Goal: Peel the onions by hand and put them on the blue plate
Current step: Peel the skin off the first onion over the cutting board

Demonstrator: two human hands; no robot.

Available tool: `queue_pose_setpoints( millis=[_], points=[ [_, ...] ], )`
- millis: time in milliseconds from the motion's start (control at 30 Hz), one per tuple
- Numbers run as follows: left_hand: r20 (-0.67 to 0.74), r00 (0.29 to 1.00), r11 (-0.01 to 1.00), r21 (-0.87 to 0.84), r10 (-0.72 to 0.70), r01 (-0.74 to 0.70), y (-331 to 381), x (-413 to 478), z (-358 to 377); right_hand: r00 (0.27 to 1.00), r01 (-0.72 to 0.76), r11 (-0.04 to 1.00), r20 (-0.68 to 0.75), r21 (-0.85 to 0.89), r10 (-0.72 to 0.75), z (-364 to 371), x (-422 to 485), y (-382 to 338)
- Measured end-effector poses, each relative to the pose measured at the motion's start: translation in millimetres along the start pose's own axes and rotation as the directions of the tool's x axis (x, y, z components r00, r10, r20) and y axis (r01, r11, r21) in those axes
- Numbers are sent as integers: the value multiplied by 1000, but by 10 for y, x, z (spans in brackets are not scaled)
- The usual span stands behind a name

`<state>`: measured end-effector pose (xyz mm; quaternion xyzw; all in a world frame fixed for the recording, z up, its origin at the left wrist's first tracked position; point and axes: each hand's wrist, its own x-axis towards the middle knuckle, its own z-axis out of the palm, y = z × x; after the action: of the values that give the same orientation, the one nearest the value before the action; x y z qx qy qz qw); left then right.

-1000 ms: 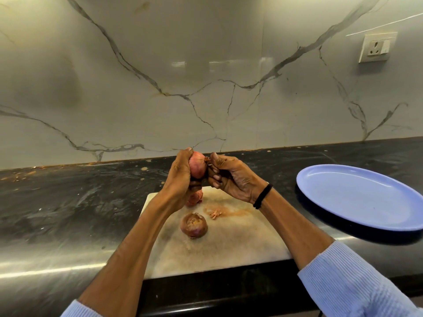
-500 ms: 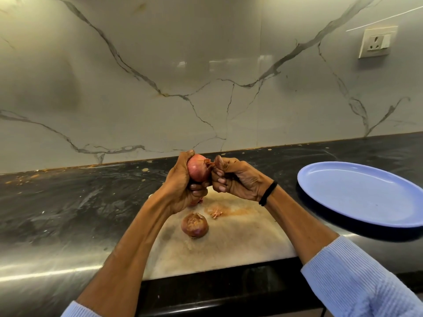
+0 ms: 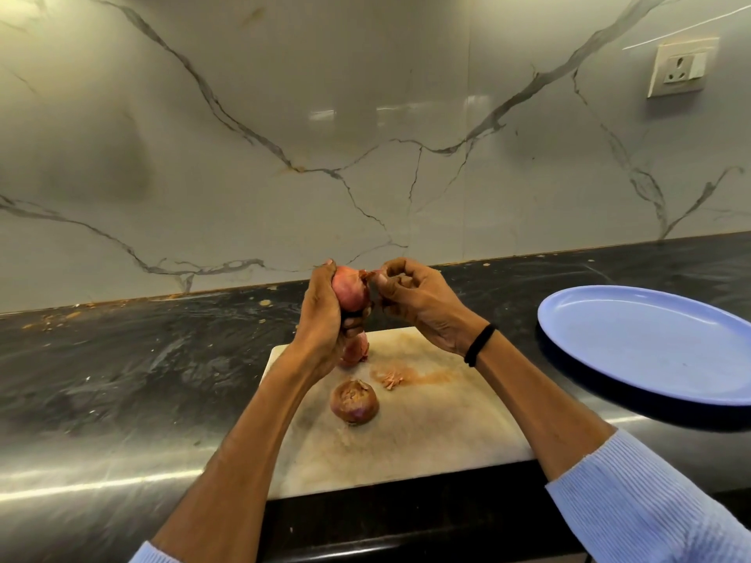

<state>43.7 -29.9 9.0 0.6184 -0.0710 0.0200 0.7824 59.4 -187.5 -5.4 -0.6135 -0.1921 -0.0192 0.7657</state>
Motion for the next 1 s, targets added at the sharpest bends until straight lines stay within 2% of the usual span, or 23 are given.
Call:
queue_pose_setpoints(
  millis=[133,300,400,533,733,900,1000],
  points=[
    [-19,999,998,50,40,-39,-44,10,18,987,114,980,-92,-161,-130,63,22,82],
    [2,1000,992,127,15,-16,-86,38,-18,965,210,963,-122,-168,-232,78,16,104],
    [70,997,992,119,-44,36,-63,28,-5,968,197,961,-120,-193,-223,81,18,93],
    [111,967,973,45,-229,225,-27,25,-36,973,190,960,-92,-205,-212,96,-8,39],
    [302,886,927,-15,-352,374,30,-15,-102,991,126,992,38,-1,-126,21,-43,-20],
    [344,864,917,-23,-367,399,62,-48,-136,989,34,991,136,131,-52,-32,-51,-41],
    [224,927,954,64,-300,293,35,-18,-122,999,18,996,48,90,-22,23,-48,-43]
  ],
)
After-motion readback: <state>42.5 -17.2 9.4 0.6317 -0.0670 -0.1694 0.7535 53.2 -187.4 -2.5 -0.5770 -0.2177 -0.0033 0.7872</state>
